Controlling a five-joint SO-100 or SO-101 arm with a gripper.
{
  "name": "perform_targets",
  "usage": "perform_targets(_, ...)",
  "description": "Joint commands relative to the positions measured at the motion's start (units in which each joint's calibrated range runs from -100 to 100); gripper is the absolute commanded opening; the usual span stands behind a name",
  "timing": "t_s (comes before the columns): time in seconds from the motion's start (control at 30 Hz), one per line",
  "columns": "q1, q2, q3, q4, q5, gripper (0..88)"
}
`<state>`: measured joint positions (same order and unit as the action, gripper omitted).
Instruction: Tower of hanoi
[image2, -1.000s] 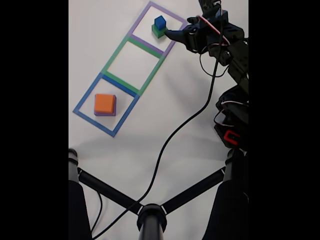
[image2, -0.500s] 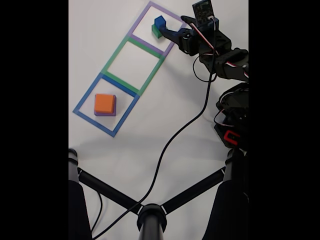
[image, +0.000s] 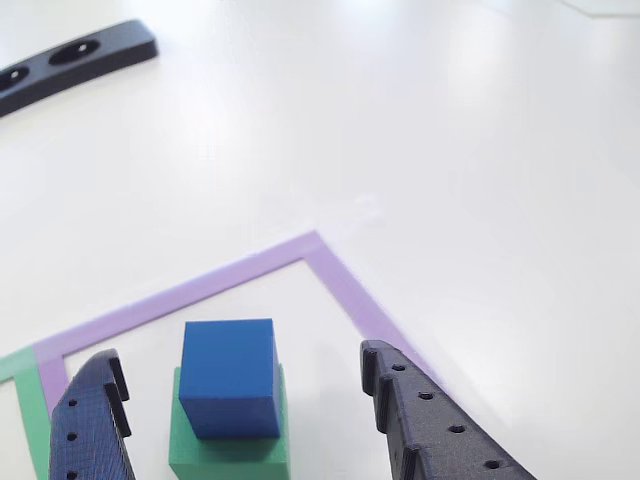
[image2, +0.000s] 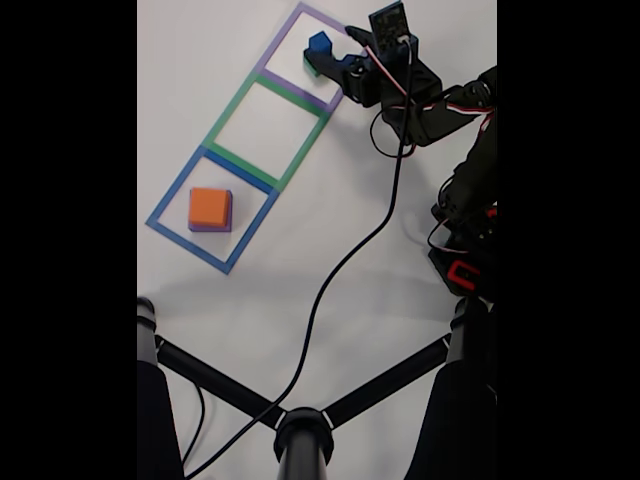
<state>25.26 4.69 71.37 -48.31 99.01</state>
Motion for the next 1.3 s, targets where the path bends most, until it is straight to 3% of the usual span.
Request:
perform_targets(0.0, -0.7, 1.8, -4.1, -2.2, 1.0, 25.2)
perform_targets(0.47, -3.0, 7.7, -7.6, -5.4, 1.0, 21.6)
perform_targets(1.27, -3.9, 9.1, -7.4, -6.5, 1.0, 8.2)
